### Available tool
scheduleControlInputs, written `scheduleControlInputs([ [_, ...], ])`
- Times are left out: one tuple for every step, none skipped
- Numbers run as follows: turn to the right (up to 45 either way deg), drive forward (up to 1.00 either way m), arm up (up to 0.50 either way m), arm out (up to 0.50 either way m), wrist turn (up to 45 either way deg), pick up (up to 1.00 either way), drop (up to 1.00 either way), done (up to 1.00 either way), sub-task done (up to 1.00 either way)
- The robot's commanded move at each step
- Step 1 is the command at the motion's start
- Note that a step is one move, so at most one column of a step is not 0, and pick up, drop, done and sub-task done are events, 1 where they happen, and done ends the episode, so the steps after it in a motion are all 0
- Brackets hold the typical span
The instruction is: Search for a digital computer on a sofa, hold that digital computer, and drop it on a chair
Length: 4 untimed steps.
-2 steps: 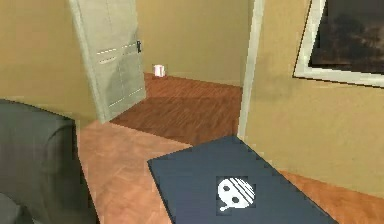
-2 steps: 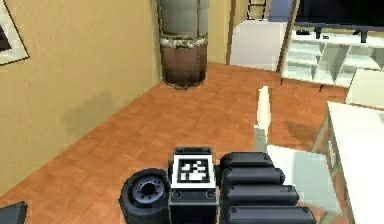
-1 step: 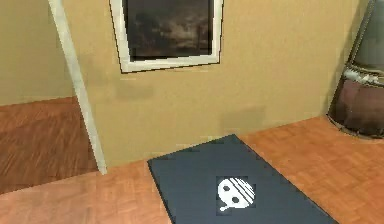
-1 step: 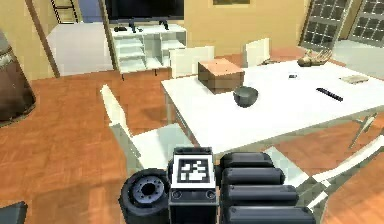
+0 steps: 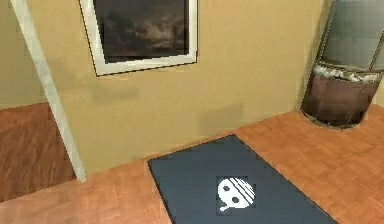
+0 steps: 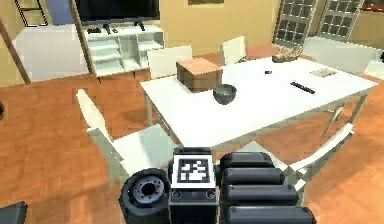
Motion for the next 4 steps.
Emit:
scheduleControlInputs([
  [-45.0, 0.00, 0.00, 0.00, 0.0, 0.00, 0.00, 0.00, 0.00],
  [-45.0, 0.00, 0.00, 0.00, 0.0, 0.00, 0.00, 0.00, 0.00],
  [-6.0, 0.00, 0.00, 0.00, 0.0, 0.00, 0.00, 0.00, 0.00],
  [45.0, 0.00, 0.00, 0.00, 0.0, 0.00, 0.00, 0.00, 0.00],
])
